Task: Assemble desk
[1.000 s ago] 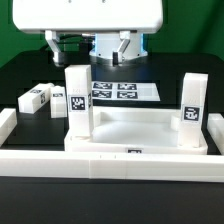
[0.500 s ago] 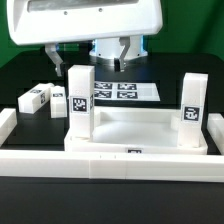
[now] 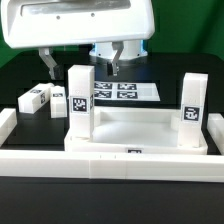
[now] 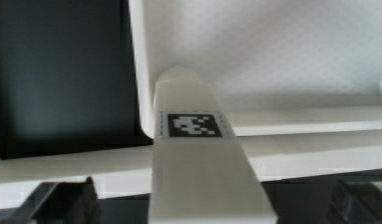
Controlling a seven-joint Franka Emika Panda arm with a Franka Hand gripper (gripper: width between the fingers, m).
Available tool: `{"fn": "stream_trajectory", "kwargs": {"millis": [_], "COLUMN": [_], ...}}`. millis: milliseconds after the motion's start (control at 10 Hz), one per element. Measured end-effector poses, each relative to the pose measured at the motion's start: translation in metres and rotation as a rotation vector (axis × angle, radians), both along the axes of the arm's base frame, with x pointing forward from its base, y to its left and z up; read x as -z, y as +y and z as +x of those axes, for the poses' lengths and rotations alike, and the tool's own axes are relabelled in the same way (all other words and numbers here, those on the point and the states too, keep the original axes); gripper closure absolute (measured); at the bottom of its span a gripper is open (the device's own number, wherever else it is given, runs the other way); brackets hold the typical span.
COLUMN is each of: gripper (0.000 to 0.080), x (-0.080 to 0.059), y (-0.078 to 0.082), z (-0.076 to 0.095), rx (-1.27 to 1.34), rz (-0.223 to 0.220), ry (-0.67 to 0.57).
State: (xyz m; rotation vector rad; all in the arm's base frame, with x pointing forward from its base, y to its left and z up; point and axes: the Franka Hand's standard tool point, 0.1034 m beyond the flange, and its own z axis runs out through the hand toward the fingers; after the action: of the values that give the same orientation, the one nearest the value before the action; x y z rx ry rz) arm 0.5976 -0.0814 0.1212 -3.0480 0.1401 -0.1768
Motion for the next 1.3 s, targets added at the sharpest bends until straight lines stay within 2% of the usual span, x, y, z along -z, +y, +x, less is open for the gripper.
{"fn": "stream_trajectory", "kwargs": {"millis": [200, 300, 400, 600, 1000, 1100, 1200, 1300], "gripper": [0.0150, 0.0150, 0.0150, 0.0150, 0.0180, 0.0364, 0.0364, 0.0511], "x": [0.000, 0.002, 0.003, 0.012, 0.012, 0.012, 0.012, 0.012], "y": [-0.001, -0.004, -0.006, -0.011, -0.012, -0.012, -0.012, -0.012], "z": [0.000, -0.001, 0.004, 0.005, 0.005, 0.005, 0.005, 0.005], "rx": [0.006, 0.026, 0.021, 0.009, 0.013, 0.014, 0.013, 0.018], "rz": [-0.004, -0.052, -0.074, -0.081, -0.077, -0.077, -0.077, -0.077], "ry": [0.006, 0.041, 0.054, 0.056, 0.055, 0.055, 0.055, 0.055]}}
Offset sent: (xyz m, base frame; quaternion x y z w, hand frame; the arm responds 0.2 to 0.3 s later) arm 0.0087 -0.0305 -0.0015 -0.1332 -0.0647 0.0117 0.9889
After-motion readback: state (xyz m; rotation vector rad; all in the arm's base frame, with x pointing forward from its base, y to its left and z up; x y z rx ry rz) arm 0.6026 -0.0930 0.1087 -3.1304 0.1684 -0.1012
